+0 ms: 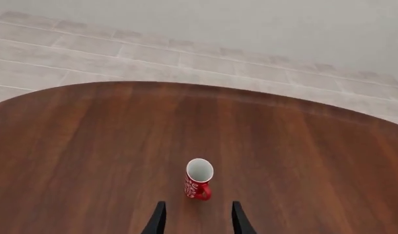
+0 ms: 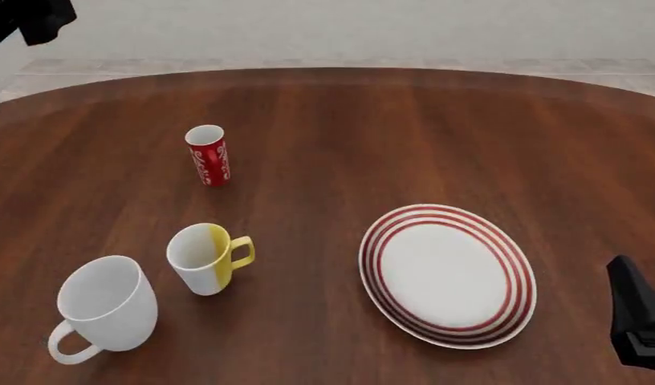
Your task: Pick up the red mug and put it on the plate
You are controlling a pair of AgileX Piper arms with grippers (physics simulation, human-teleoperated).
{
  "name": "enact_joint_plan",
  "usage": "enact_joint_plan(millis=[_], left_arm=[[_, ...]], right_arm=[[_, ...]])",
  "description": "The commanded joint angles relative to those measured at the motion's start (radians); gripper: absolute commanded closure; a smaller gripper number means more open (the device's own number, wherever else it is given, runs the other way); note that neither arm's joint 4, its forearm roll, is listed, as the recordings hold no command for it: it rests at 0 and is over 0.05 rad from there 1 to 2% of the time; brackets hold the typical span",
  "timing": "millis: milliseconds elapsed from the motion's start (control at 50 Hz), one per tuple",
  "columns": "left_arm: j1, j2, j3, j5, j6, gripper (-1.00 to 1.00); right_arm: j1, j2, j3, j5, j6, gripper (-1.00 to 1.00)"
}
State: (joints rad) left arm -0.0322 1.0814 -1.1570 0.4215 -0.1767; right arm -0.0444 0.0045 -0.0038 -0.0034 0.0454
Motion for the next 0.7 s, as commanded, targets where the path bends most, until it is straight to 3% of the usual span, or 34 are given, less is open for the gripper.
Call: enact_joint_plan(millis=[20,300,700], left_arm=[[-0.018,0.084,-0.059,-0.007,-0.009,-1.00],[-0.054,0.193,-0.112,-0.043,-0.004,-1.00],[-0.086,0.317,-0.112,-0.103,0.019,-1.00]], right_arm=[[-0.001,0.000,0.000,0.000,0.002,-1.00],[-0.003,0.000,0.000,0.000,0.007,-1.00],[-0.005,0.000,0.000,0.000,0.005,-1.00]])
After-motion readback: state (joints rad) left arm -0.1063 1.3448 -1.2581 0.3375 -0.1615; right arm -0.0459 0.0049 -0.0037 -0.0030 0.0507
